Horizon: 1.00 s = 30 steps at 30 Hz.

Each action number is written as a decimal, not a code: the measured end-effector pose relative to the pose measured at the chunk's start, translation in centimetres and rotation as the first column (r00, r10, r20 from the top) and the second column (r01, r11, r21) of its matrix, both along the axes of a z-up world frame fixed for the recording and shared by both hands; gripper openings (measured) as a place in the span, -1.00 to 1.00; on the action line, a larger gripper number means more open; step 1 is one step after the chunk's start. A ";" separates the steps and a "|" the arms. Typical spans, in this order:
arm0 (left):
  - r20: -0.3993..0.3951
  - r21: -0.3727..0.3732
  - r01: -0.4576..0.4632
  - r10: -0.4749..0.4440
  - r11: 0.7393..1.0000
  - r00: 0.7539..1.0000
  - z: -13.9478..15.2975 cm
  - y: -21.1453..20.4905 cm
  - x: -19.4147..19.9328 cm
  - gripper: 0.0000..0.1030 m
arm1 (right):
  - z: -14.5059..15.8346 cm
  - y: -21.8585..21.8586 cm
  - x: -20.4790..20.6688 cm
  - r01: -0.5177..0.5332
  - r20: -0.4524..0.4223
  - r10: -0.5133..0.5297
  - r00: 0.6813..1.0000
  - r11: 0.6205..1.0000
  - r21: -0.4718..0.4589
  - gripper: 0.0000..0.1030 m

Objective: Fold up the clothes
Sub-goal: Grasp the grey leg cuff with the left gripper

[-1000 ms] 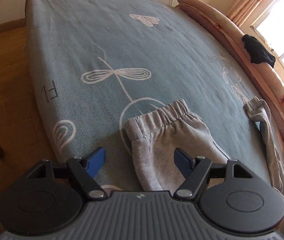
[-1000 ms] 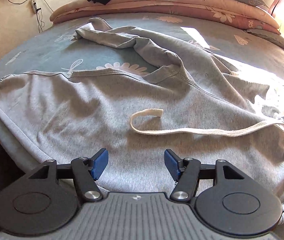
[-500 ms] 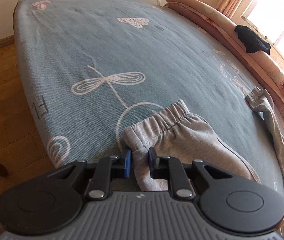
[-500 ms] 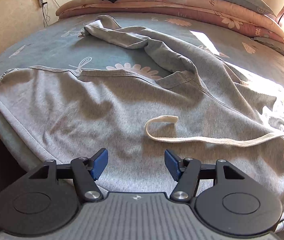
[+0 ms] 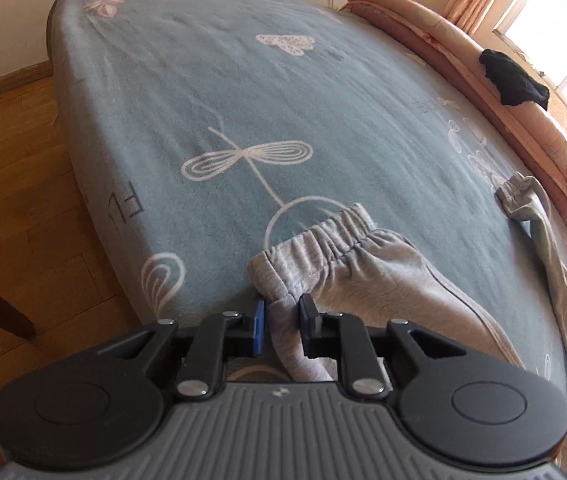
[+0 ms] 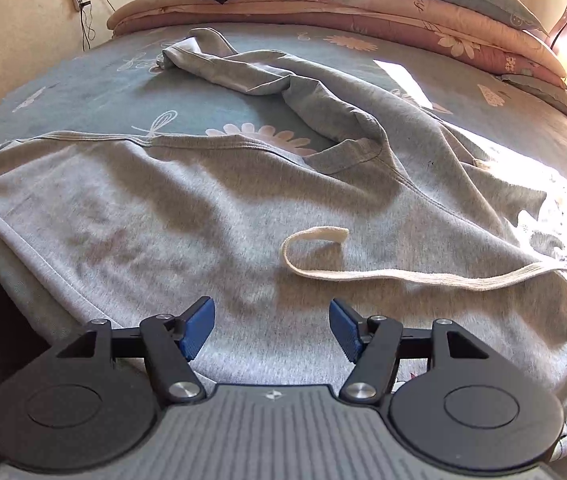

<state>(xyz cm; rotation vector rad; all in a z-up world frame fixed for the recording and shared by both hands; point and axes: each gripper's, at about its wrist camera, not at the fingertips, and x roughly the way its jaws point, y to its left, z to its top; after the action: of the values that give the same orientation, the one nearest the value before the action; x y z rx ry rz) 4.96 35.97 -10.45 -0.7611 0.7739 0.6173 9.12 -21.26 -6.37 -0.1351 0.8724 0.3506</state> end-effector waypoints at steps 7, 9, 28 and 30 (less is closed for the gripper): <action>0.073 0.136 -0.011 0.002 0.991 0.997 3.7 -0.2 -1.1 -0.35 | 0.2 0.2 0.3 0.000 0.003 0.000 1.000 1.000 -0.005 0.36; 0.108 0.191 0.037 -0.058 0.981 0.992 4.7 -0.2 0.0 -0.08 | 0.1 0.5 0.6 -0.002 0.000 0.002 1.000 1.000 -0.003 0.36; -0.172 0.407 0.504 -0.478 0.762 0.862 -0.6 -3.3 9.1 -0.01 | -0.5 2.6 1.6 -0.024 -0.026 0.023 0.999 0.998 -0.060 0.37; -0.183 0.409 0.519 -0.490 0.751 0.852 -0.3 -3.6 9.2 -0.14 | -0.6 3.1 1.6 -0.041 -0.024 0.040 0.999 0.997 -0.066 0.37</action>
<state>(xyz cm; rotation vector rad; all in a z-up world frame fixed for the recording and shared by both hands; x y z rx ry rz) 14.15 32.38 -10.79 -0.0852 0.8157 0.2999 10.69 -18.13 -6.95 -0.2111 0.9047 0.3616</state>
